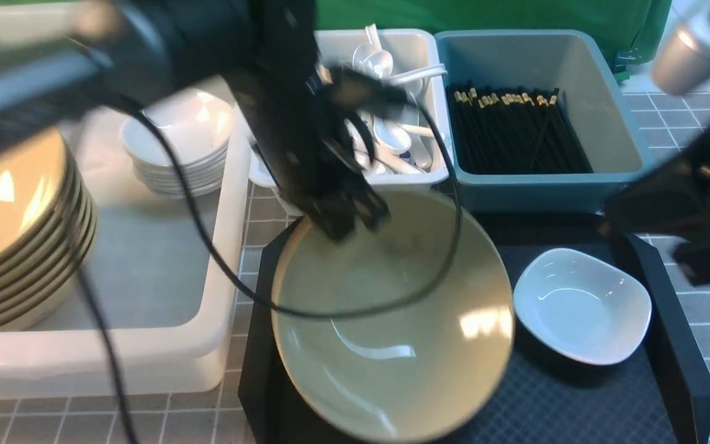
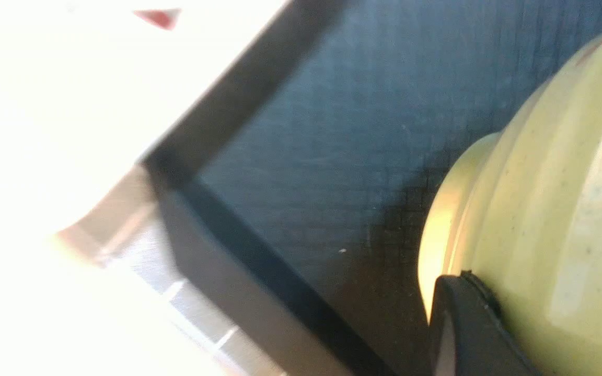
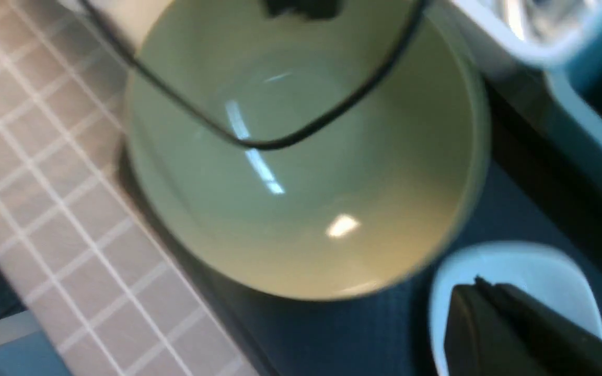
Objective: On grey table put chopsticks spoon bowls plates into blue grey white boxes.
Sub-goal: 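Place the tan bowl onto the bowl stack in the left bin with the left gripper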
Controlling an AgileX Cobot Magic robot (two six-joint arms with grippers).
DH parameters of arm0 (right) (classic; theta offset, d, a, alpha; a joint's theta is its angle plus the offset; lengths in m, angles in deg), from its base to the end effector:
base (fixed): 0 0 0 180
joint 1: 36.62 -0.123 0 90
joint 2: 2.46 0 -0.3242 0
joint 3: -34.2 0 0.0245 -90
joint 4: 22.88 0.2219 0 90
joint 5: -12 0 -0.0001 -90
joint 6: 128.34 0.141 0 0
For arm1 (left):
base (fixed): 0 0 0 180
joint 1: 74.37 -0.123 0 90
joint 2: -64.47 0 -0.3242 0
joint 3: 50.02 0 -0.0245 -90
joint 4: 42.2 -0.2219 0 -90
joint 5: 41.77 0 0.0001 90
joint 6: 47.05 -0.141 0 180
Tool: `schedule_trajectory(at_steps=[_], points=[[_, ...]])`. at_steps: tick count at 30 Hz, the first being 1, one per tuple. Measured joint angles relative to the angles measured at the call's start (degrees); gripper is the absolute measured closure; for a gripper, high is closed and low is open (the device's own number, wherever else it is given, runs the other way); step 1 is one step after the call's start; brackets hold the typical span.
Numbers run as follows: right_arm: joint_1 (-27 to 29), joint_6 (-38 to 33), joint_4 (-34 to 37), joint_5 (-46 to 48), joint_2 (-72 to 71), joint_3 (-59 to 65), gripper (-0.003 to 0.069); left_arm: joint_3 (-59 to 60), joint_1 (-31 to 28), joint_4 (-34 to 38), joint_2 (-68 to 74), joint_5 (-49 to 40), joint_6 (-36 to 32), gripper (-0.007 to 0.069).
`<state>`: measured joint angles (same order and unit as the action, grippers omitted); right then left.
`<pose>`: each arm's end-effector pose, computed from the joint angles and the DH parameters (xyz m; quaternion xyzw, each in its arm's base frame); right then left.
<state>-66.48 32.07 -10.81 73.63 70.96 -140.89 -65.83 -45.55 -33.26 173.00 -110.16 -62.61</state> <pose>0.1691 0.1270 0.3973 -0.3769 0.8551 0.1341 0.3298 0.3156 -0.1969 0.3125 0.3562 0.9168 -0.0946 0.1537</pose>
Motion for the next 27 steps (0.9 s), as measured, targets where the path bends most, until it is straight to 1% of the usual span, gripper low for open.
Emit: schedule_trajectory(at_steps=[2,4,7,8,9,11,12,14,16,17,19,20,27], points=[[-3.1,-0.3,0.1,-0.2,2.3,-3.7,0.0625,-0.4,-2.5,1.7,-4.7,0.0,0.0,0.0621],[-7.3,-1.2,0.2,-0.9,4.9,-8.0,0.0625,-0.6,-6.5,4.6,-10.8,-0.2,0.0,0.0622],[-13.5,-2.5,0.5,-1.4,9.1,-14.9,0.0625,-0.6,-15.8,8.0,-18.1,-1.5,0.3,0.0622],[-13.9,-2.6,0.5,-1.4,9.4,-15.3,0.0625,-0.6,-15.8,8.1,-18.6,-1.6,0.3,0.0622],[-16.5,-3.3,0.6,-1.4,11.4,-18.1,0.0625,-0.4,-22.9,9.0,-21.8,-1.9,1.4,0.0622],[-19.3,-4.6,0.6,-1.4,13.7,-21.1,0.0625,0.2,-33.0,10.1,-25.1,-1.8,3.1,0.0622],[-21.0,-5.7,0.8,-1.3,15.3,-22.8,0.0625,0.7,-40.2,10.8,-26.5,-1.6,3.8,0.0622],[-22.3,-6.7,0.9,-0.8,16.8,-24.1,0.0625,1.6,-49.0,11.7,-27.4,-1.6,3.9,0.0622],[-22.7,-7.4,0.8,0.3,17.9,-24.6,0.0625,3.8,-59.4,13.0,-27.7,-1.4,3.8,0.0622],[-22.7,-7.5,0.4,0.7,18.1,-24.6,0.0625,5.4,-62.8,13.4,-27.7,-0.6,3.7,0.0622],[-22.7,-7.7,-1.1,1.5,18.1,-24.6,0.0622,9.0,-66.3,13.3,-27.7,2.2,3.6,0.0622],[-22.7,-7.7,-1.9,1.9,18.1,-24.6,0.0621,11.1,-67.0,13.3,-27.5,4.2,3.3,0.0622],[-22.7,-7.9,-5.0,4.5,18.1,-24.6,0.062,18.1,-67.2,15.1,-24.0,10.8,2.3,0.0622]])
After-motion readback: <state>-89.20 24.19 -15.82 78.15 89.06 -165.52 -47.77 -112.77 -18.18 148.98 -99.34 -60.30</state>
